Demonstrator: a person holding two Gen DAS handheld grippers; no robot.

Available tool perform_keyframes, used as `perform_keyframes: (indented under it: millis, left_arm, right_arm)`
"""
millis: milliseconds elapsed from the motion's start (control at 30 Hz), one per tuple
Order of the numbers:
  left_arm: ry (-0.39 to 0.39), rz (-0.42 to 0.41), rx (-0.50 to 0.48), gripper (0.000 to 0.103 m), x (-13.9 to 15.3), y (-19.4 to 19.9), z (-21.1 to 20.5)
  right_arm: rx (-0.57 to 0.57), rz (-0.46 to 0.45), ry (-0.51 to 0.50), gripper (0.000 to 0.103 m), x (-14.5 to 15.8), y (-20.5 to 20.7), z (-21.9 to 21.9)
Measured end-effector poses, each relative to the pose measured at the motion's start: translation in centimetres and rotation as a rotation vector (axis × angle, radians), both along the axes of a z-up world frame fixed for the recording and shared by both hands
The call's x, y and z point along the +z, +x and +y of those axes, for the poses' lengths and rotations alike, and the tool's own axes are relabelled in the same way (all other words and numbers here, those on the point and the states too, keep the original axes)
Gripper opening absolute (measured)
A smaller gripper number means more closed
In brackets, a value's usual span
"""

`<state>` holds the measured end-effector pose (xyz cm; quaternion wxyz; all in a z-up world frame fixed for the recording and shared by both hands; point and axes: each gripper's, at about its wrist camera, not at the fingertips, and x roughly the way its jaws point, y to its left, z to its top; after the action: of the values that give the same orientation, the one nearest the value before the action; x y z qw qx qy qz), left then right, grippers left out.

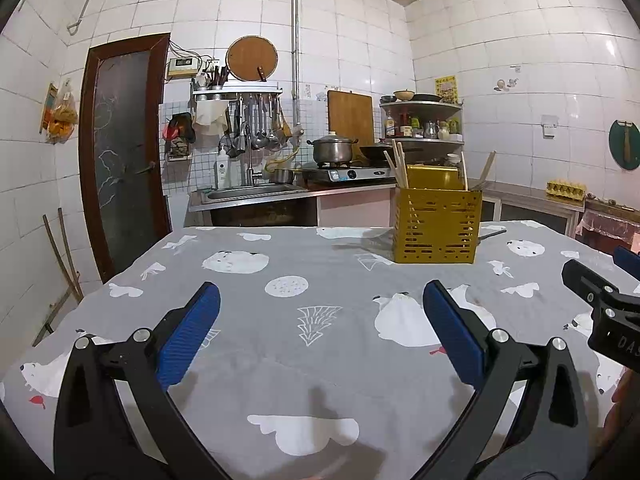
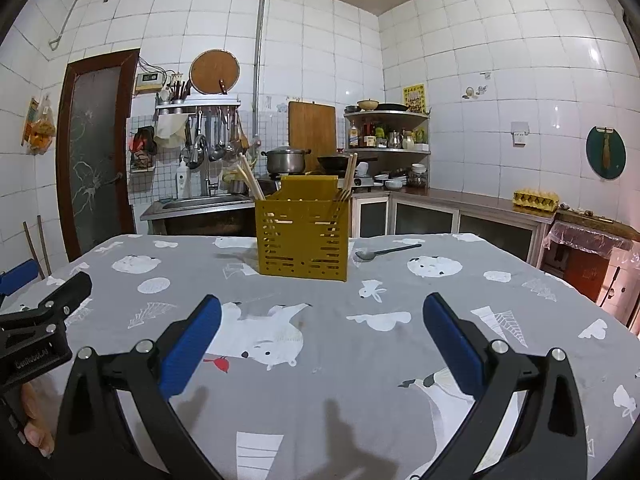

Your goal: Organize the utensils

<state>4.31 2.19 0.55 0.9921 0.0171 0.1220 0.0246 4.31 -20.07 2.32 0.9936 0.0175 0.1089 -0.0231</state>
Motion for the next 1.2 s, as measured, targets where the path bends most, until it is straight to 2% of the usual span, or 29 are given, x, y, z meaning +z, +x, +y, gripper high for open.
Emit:
perform_keyframes:
  millis: [1200]
  left_arm:
    - [-0.001, 0.004, -0.011, 0.098, -0.22, -0.04, -0.18]
  right_arm:
    - [-0.006, -0.005, -0.006, 0.099, 0.15, -0.22, -0.08]
